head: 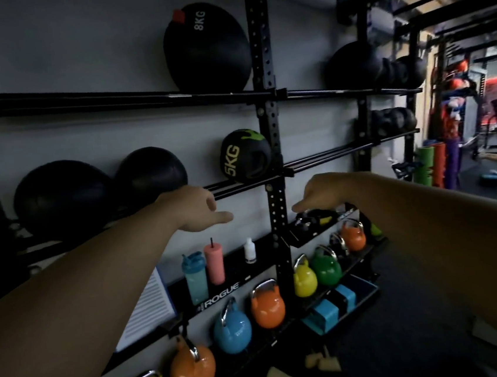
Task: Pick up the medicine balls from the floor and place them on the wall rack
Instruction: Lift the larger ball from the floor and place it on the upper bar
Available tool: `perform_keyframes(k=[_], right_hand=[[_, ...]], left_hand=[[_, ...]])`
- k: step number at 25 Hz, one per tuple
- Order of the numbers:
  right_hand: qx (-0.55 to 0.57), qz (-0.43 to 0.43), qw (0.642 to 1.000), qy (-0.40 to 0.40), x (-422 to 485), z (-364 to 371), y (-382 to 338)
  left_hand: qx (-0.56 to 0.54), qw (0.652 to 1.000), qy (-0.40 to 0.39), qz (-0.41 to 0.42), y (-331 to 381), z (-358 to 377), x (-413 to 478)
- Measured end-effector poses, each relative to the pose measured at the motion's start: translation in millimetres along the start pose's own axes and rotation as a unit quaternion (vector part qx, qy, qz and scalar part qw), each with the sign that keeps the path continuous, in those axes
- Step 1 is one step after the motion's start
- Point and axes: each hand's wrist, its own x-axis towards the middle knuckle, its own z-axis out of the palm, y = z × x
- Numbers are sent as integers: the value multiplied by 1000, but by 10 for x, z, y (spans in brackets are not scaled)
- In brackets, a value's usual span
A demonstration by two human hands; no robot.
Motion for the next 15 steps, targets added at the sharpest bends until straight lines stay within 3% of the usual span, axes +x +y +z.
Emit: perform_keyframes(k=[7, 10, 15], right_hand=[[49, 5, 998, 46, -1588, -11, 1144], [85, 22, 996, 28, -2277, 256, 1694], [117, 44, 992, -34, -3101, 971, 2414]], left_hand=[[-70, 997, 7, 24, 1285, -98, -590], [-93, 995, -6, 36, 2081, 211, -990], [-23, 994, -80, 65, 3289, 925, -1664]])
